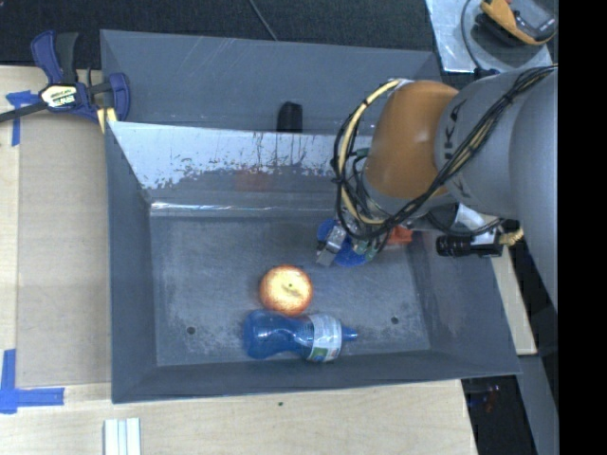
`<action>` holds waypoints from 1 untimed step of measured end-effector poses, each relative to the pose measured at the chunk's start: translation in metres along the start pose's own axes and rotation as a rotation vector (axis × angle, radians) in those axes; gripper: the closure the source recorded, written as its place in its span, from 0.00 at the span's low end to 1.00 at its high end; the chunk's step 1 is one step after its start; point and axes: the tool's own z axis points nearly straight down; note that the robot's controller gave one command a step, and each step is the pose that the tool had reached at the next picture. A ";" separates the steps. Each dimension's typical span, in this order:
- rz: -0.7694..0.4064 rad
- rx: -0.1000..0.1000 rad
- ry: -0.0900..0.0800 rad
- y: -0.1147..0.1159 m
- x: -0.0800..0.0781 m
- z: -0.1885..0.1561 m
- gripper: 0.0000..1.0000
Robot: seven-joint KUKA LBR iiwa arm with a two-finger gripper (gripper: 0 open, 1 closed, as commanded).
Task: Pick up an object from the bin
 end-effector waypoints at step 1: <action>0.000 -0.005 -0.009 0.001 -0.003 -0.040 1.00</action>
Offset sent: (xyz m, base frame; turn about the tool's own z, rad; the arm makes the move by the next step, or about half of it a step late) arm 0.0023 0.0001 0.0786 0.0001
